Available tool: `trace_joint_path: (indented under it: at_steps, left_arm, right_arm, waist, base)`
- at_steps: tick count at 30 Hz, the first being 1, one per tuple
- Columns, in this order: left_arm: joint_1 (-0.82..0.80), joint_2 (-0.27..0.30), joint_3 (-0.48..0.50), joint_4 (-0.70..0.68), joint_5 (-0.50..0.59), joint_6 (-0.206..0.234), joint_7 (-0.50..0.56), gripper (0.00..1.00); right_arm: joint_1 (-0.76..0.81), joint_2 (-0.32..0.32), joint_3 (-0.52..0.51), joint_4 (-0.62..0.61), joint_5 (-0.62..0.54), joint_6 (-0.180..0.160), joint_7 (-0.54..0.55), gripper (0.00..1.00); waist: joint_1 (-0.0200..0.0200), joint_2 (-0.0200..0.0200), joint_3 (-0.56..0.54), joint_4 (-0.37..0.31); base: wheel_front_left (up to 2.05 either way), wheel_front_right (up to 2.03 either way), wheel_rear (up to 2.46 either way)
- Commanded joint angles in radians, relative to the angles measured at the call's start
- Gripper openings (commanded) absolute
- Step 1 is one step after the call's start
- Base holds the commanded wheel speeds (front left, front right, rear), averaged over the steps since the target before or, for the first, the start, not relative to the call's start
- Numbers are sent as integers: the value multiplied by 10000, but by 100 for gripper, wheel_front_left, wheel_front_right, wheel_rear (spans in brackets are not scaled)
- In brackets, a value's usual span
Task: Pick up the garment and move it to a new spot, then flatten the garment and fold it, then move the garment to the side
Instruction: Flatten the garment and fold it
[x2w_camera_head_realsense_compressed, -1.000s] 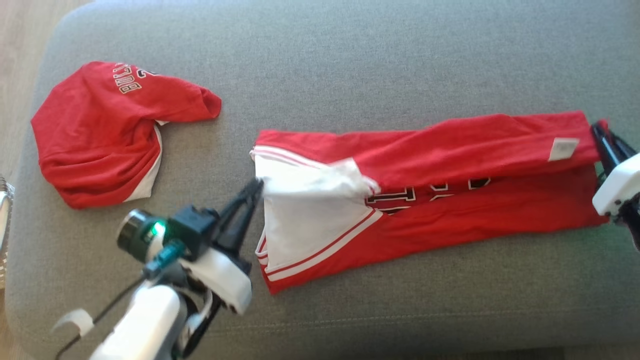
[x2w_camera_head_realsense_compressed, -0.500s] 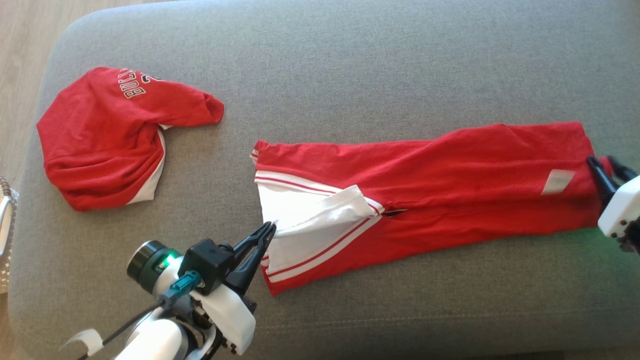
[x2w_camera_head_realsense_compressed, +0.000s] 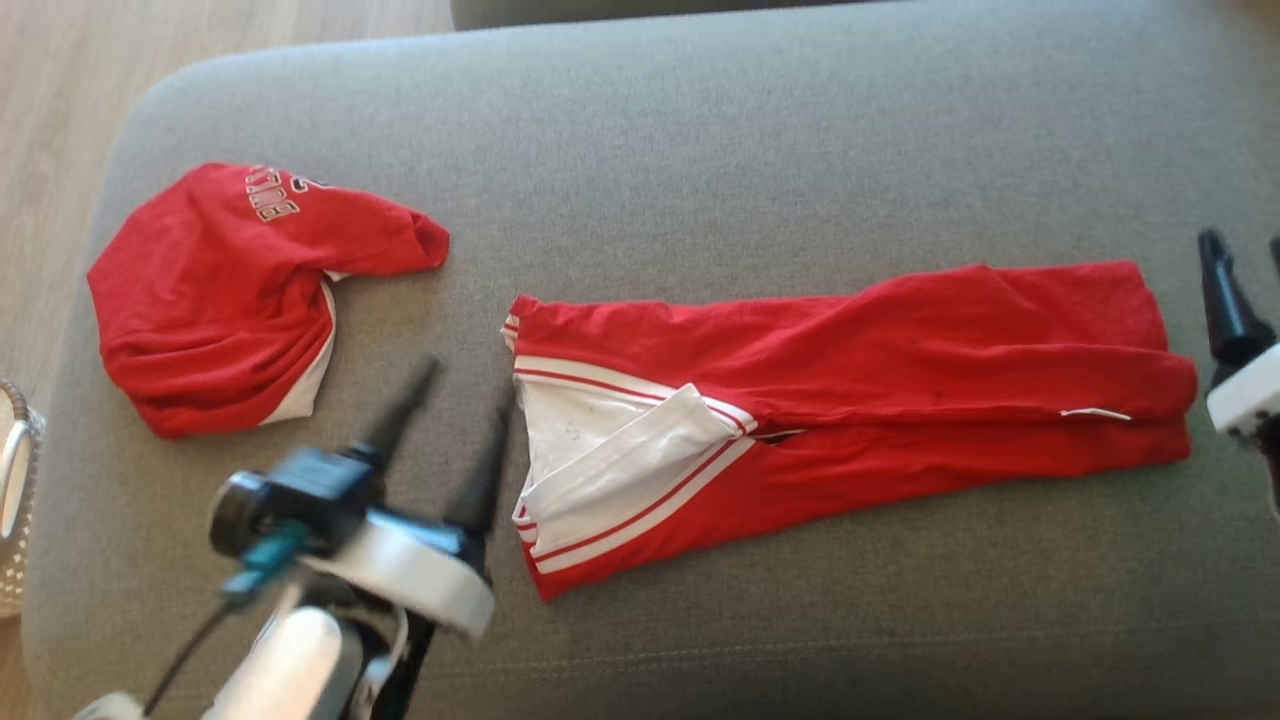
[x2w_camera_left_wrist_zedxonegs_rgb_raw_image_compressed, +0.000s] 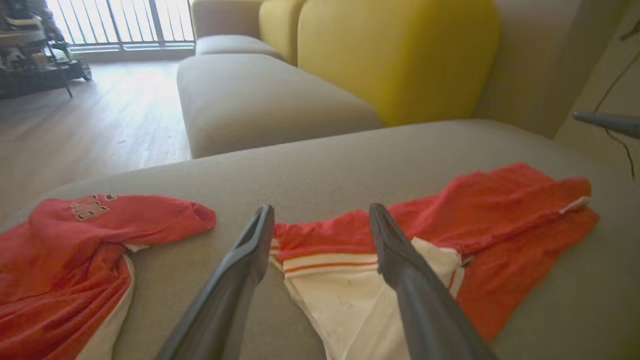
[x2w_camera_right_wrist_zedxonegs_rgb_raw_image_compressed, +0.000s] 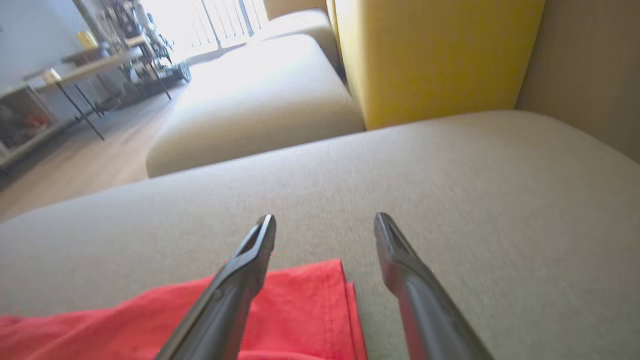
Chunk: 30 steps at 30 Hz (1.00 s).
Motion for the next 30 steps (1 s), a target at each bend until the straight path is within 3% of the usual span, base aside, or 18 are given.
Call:
trace_joint_path:
  at_steps: [1, 3, 6, 11, 15, 20, 25, 30]
  left_arm:
    - [-384, -168, 717, -399, -303, 228, -444, 100]
    - [-388, -996, 1582, -429, -1127, 481, -1199, 100]
    - [-308, -1555, 2437, -430, -1109, 579, -1388, 100]
    - [235, -2653, 3904, -802, -683, 92, -1401, 100]
    - [568, -2839, 4402, -520, -316, -317, -1402, 100]
    - [731, -2856, 4244, 48, -168, -280, -1403, 100]
    - [670, -2858, 4056, 313, -135, -227, -1404, 100]
    - [570, -2858, 3937, 412, -151, -222, -1404, 100]
  right_arm:
    - [91, -19, -117, -589, -85, -2, -384, 100]
    - [529, 517, -706, -1538, -256, -2, -1062, 100]
    - [1219, 1215, -1249, -2537, -784, -2, -1332, 100]
    - [2434, 2443, -2070, -3970, -1780, -2, -1442, 100]
    - [3214, 3152, -2310, -4857, -2446, -2, -1457, 100]
    - [3850, 3728, -2514, -5588, -3207, -2, -1461, 100]
    - [3956, 3973, -2673, -5443, -3777, -2, -1462, 100]
    - [3647, 4211, -3494, -4573, -3811, -2, -1403, 100]
  waist:
    - [0, 0, -129, -11]
    - [0, 0, -338, -37]
    - [0, 0, -411, -113]
    - [0, 0, -365, -139]
    - [0, 0, -381, -182]
    - [0, 0, -274, -235]
    - [0, 0, -103, -251]
    - [0, 0, 7, -179]
  base:
    - [0, 0, 0]
    - [0, 0, 0]
    - [0, 0, 0]
    - [0, 0, 0]
    - [0, 0, 0]
    - [0, 0, 0]
    - [0, 0, 0]
    - [0, 0, 0]
